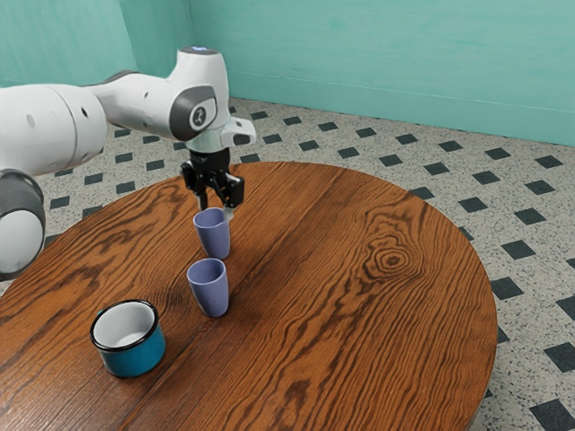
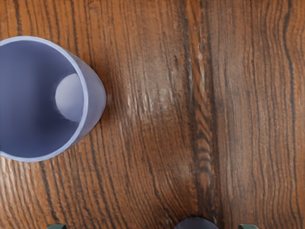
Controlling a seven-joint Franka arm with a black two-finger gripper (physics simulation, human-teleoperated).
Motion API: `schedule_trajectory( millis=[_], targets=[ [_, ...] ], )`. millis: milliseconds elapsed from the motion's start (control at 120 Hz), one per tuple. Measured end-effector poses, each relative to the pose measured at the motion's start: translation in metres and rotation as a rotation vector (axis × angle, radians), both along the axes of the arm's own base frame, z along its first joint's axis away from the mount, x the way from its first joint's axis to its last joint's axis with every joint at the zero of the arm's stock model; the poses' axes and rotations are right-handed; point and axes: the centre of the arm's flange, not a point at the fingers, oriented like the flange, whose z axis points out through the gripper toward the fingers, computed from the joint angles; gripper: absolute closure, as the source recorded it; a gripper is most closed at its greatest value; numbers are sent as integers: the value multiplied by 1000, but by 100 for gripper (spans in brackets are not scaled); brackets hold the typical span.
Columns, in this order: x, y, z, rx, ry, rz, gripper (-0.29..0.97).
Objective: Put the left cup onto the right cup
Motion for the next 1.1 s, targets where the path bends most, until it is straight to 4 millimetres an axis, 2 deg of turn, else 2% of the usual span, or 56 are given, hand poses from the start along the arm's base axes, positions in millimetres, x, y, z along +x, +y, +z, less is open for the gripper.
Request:
schedule_trajectory(
  millis=[183, 683, 800, 992, 1100],
  targets=[
    [15, 7, -16, -12, -10, -34, 25],
    [19, 26, -50, -60, 18, -56, 26],
    [26, 31, -58, -60, 19, -63, 26],
    [35, 35, -56, -63, 5, -81, 26],
    [37, 40, -62, -66, 11, -84, 26]
  ],
)
